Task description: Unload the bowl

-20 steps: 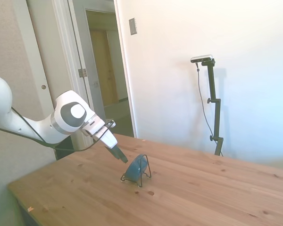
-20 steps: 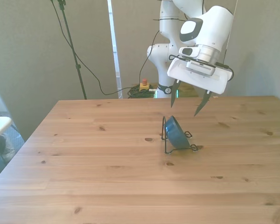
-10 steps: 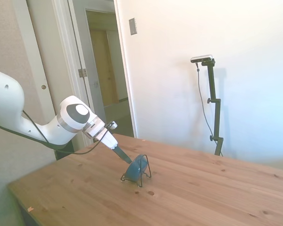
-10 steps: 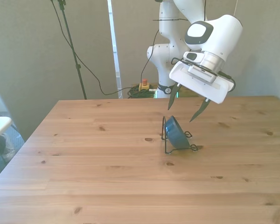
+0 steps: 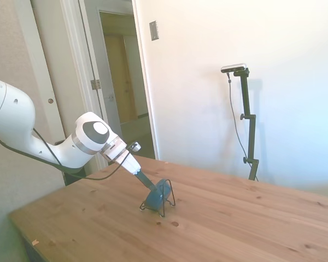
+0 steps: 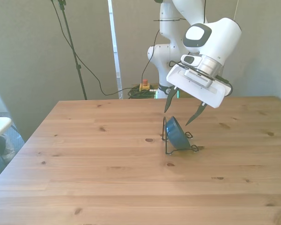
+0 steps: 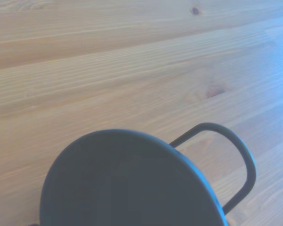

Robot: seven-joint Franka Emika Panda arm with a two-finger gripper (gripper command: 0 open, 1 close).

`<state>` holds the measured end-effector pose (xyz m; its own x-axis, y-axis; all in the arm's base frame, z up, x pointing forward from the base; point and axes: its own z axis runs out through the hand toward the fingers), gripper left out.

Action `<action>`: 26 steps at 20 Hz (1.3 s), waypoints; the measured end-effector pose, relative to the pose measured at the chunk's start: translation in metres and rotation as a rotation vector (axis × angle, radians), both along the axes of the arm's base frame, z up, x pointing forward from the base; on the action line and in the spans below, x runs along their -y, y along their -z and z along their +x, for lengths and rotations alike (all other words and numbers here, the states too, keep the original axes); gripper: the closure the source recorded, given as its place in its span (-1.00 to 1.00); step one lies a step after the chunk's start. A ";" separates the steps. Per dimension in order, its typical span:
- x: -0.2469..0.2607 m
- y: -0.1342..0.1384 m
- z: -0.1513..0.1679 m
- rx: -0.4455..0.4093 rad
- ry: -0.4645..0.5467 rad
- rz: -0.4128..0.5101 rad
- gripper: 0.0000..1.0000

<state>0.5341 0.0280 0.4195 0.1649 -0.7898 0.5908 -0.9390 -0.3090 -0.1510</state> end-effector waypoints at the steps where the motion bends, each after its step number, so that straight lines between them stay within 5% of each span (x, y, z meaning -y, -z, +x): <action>1: 0.002 0.001 0.000 0.001 0.005 -0.001 -1.00; 6: 0.007 0.007 0.002 -0.006 0.021 -0.010 -1.00; 7: 0.007 0.008 0.002 -0.006 0.022 -0.019 1.00; 26: 0.004 0.021 0.002 -0.022 0.037 -0.048 1.00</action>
